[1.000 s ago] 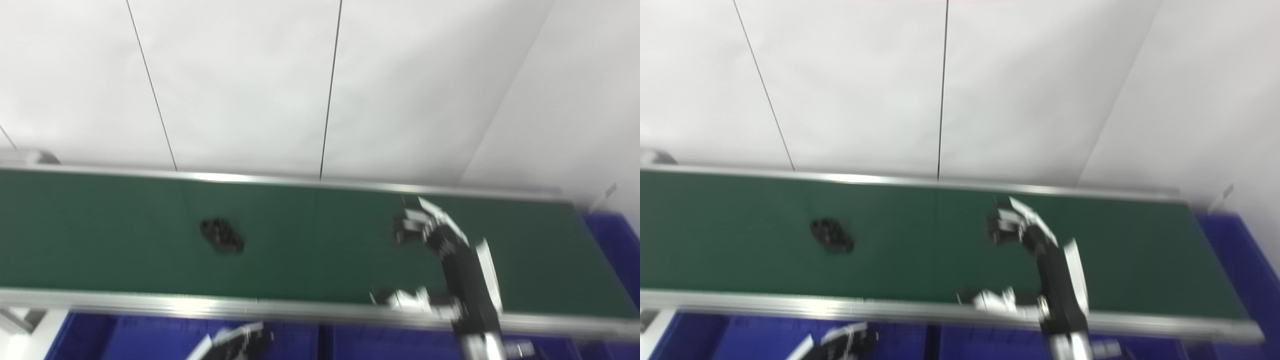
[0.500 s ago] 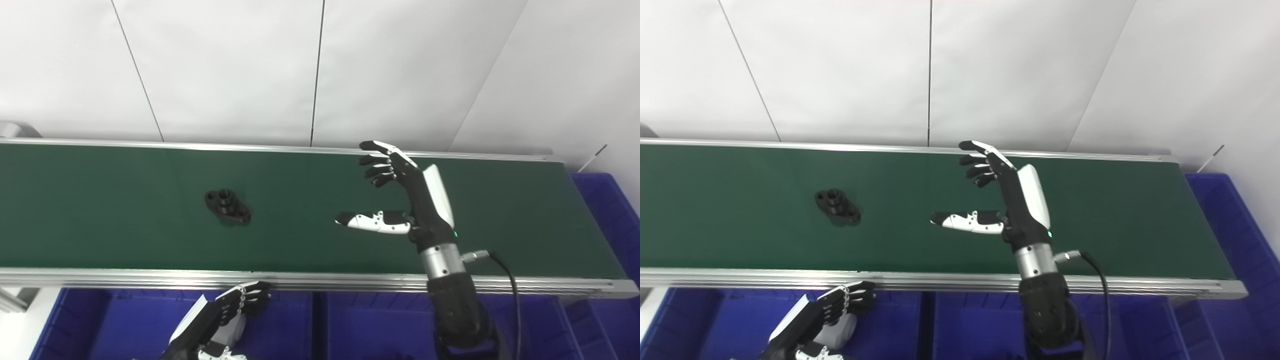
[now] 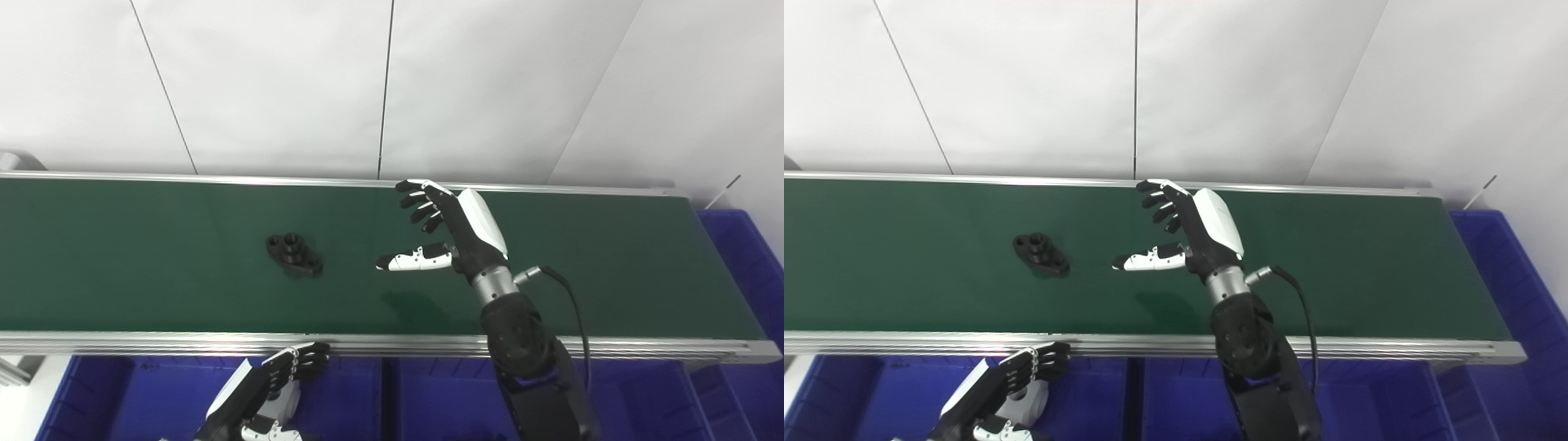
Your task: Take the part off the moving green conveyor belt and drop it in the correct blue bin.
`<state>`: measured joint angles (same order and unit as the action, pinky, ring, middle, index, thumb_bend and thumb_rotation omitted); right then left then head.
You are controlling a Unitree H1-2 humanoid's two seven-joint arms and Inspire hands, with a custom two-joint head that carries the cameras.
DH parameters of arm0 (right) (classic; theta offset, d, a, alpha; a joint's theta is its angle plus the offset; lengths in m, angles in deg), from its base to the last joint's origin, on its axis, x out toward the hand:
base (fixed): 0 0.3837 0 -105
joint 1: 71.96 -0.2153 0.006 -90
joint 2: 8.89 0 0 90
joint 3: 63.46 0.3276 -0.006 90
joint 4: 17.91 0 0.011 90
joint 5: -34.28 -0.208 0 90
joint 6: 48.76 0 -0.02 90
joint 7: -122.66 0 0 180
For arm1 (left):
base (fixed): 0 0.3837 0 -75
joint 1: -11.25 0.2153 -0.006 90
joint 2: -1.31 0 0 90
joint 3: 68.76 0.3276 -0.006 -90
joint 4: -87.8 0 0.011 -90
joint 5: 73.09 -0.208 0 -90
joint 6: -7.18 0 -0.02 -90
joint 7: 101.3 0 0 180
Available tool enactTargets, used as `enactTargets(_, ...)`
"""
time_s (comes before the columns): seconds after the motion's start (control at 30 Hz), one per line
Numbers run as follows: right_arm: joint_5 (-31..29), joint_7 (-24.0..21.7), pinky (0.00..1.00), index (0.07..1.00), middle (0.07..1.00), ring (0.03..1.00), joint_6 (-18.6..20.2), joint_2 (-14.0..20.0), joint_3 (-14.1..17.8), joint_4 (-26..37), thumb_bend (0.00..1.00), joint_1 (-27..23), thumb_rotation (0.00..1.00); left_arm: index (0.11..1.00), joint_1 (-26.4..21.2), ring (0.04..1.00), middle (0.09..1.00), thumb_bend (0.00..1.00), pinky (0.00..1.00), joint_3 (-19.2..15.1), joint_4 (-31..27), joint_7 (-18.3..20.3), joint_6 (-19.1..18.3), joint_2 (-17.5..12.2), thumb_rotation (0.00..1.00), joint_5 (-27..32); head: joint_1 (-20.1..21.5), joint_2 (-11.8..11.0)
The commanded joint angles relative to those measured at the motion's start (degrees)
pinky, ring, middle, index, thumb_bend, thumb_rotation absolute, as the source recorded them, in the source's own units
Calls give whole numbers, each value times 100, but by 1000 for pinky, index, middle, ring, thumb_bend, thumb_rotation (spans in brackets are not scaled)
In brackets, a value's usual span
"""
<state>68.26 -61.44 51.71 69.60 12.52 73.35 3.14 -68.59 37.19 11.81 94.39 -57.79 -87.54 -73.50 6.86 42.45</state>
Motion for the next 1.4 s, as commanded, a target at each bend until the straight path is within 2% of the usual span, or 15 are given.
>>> enactTargets(0.0,176,106,504,762,691,606,-1,23,-84,-63,875,-359,254,809,-111,762,800,932,736,-16,-70,5,190,-1,354,-47,-4,4)
enactTargets(0.13,594,-31,535,774,694,619,180,121,-345,-324,861,-686,287,807,-156,764,801,941,744,1,-24,-12,189,8,353,-111,-60,-17)
enactTargets(0.27,693,-143,544,776,686,619,253,116,-458,-543,861,-915,283,806,-206,757,794,932,729,20,8,-11,190,24,327,-136,-83,-39)
enactTargets(0.53,773,-176,586,785,686,649,192,78,-660,-1063,885,-1281,285,801,-288,754,783,927,718,70,74,-75,188,63,297,-219,-76,-58)
enactTargets(0.8,1164,-217,602,798,705,665,231,114,-1093,-1587,861,-1575,291,808,-367,757,790,916,700,112,152,-41,188,74,289,-238,-69,-109)
enactTargets(1.0,1314,-267,615,791,720,679,213,110,-1320,-1836,865,-1728,280,810,-375,740,781,908,684,174,110,-145,189,73,289,-314,-124,-71)
enactTargets(1.37,1465,-379,635,799,730,692,357,14,-1524,-1874,888,-1780,299,806,-348,726,772,905,673,262,-7,-283,188,61,289,-375,-134,-27)
